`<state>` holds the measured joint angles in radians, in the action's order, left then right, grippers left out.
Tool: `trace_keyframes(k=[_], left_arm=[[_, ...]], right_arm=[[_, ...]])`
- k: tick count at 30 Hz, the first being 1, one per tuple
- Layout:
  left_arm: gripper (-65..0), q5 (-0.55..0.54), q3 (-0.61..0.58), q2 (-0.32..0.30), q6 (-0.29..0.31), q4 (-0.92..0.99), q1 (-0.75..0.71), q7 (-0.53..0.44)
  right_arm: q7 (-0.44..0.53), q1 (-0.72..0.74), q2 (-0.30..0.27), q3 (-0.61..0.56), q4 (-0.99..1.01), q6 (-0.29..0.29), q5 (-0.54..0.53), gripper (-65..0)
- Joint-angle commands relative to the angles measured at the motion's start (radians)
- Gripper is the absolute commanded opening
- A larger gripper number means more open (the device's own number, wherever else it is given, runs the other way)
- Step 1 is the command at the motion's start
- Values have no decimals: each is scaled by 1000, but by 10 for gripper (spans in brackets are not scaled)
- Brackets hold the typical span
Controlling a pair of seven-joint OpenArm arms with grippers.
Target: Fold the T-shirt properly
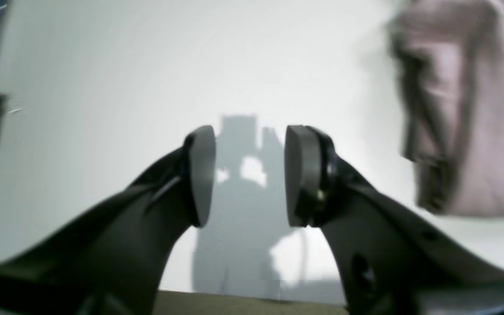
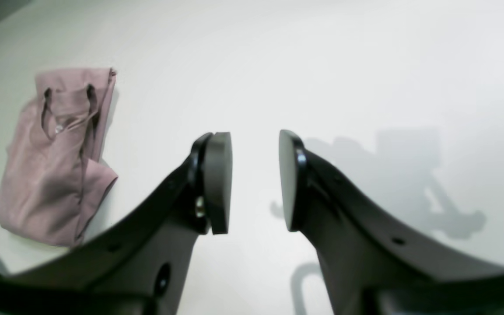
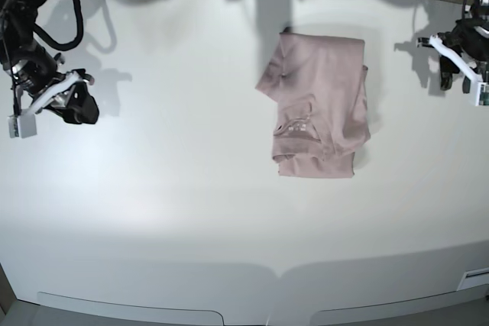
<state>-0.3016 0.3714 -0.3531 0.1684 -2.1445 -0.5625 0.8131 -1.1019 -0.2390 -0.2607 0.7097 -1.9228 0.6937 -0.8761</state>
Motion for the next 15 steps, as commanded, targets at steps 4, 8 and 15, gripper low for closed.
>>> trace_keyframes(k=[4, 8, 15], left_arm=[[-401, -24, 8, -7, 19, -19, -14, -14], [-401, -24, 8, -7, 19, -18, -37, -8], [-401, -23, 8, -7, 18, -18, -137, 1]], right_arm=[[-3, -47, -17, 50, -42, 4, -52, -459], [-13, -102, -20, 49, -42, 4, -52, -459], [-53, -198, -23, 49, -42, 4, -87, -459]])
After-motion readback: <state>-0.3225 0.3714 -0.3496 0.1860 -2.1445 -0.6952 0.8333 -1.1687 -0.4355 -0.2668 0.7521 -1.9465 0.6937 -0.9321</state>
